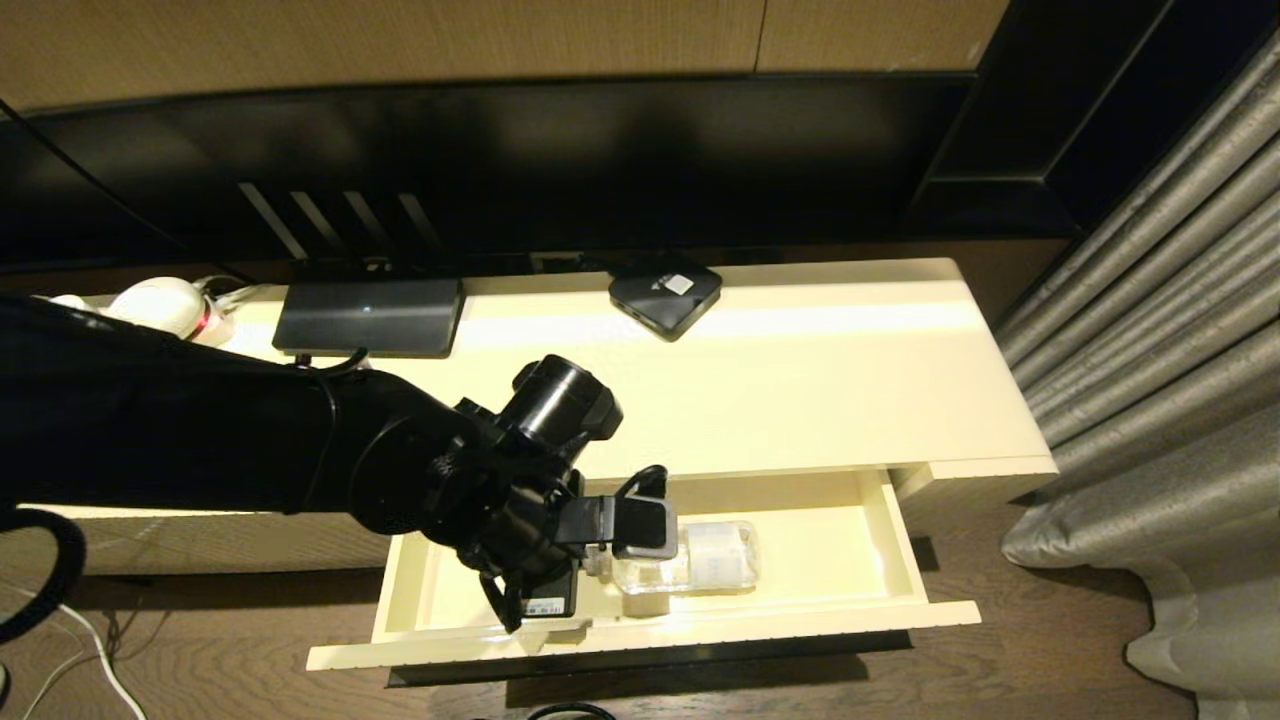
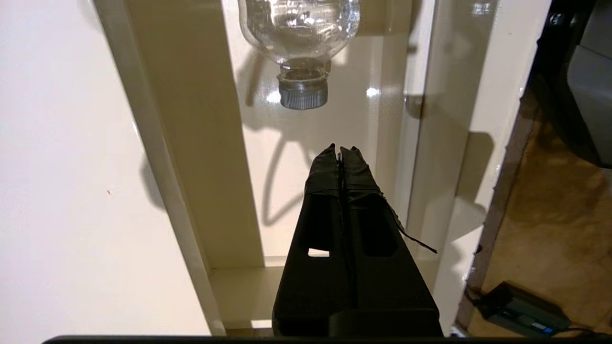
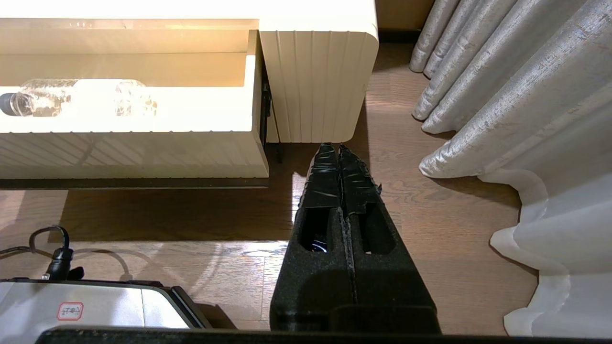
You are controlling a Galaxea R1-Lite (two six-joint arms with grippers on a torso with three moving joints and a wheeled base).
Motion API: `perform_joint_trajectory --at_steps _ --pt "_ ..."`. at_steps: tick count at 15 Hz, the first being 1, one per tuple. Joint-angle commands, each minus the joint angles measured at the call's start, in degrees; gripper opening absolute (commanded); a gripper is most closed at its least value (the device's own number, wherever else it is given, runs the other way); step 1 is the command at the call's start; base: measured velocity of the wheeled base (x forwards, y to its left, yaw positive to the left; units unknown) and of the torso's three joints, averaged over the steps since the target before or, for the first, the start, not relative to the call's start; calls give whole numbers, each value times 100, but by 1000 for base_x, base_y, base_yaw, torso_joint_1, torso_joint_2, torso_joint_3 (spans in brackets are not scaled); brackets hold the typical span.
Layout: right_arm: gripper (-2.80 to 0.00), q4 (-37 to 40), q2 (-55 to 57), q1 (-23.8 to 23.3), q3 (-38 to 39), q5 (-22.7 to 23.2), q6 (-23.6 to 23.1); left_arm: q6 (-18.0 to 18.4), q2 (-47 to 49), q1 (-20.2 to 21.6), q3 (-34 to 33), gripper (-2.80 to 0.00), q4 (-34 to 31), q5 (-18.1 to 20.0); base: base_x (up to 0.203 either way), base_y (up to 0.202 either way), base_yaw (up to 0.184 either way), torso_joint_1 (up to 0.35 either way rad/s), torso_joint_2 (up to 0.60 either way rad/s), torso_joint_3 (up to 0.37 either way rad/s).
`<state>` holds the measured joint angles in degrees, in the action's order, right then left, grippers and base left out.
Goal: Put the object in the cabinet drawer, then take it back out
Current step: Take the mineral water out of the drawer and put it on the table
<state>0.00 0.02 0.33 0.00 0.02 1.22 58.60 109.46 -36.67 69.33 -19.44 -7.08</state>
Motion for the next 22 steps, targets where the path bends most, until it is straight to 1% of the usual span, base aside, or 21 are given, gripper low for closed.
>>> perform_joint_trajectory --at_steps 1,3,8,11,13,15,20,22 --pt "-280 0 6 2 9 6 1 152 216 -51 125 -280 19 -198 0 0 0 0 0 0" --pt "-280 0 6 2 7 6 1 118 363 -156 304 -280 36 -438 0 0 0 0 0 0" --pt "-280 0 6 2 0 6 1 -49 668 -319 642 -280 45 -586 0 0 0 0 0 0" --pt "-280 0 6 2 7 6 1 -96 784 -388 826 -280 36 -593 0 0 0 0 0 0" --pt "-280 0 6 2 9 6 1 -200 928 -420 934 -280 36 -602 0 0 0 0 0 0" --pt "-280 0 6 2 4 0 1 -333 1075 -462 1053 -280 28 -693 0 0 0 0 0 0" --pt "-280 0 6 2 9 6 1 -465 1219 -473 1163 -280 28 -716 0 0 0 0 0 0" --pt "-280 0 6 2 2 0 1 -586 1327 -476 1275 -280 36 -724 0 0 0 0 0 0"
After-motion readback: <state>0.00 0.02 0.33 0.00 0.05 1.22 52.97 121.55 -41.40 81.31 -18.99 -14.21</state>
